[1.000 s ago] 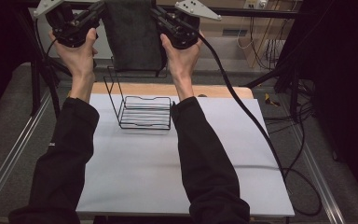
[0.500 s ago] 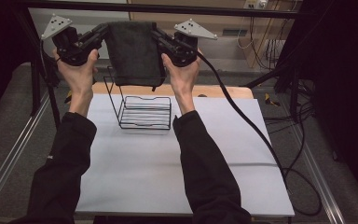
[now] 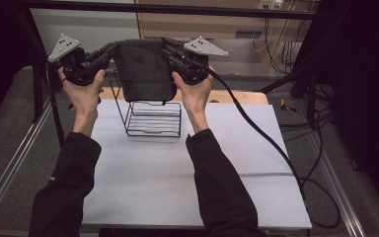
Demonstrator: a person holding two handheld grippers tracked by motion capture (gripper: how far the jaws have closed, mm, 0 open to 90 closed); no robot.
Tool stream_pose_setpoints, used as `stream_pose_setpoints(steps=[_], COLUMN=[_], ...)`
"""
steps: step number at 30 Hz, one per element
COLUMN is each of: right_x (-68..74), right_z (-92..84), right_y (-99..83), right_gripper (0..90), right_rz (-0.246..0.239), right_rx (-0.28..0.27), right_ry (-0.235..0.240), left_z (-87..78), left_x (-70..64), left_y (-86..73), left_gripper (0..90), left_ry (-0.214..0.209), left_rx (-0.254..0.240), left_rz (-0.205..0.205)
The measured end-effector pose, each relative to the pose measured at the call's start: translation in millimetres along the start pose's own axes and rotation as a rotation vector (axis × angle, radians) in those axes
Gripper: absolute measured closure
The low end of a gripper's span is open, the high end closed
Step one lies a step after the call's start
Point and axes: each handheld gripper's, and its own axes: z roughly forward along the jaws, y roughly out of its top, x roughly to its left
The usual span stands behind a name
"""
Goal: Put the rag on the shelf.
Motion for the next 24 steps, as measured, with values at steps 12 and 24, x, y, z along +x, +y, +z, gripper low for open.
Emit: stream_pose_setpoints(steps=[12, 24], right_x=[8.5, 17.1], right_z=[-7.9, -12.6], right_y=[-8.4, -16.3], right_gripper=[81.4, 81.2], right_rz=[-0.044, -0.035], right_rx=[0.053, 0.113], right_ry=[0.012, 0.038], left_z=[-12.2, -26.4], left_x=[-2.8, -2.8], left_y=[-12.3, -28.6], left_gripper=[80.7, 80.4], left_ry=[-0.019, -0.033], left_rx=[0.025, 0.063], left_rz=[0.020, 0.027])
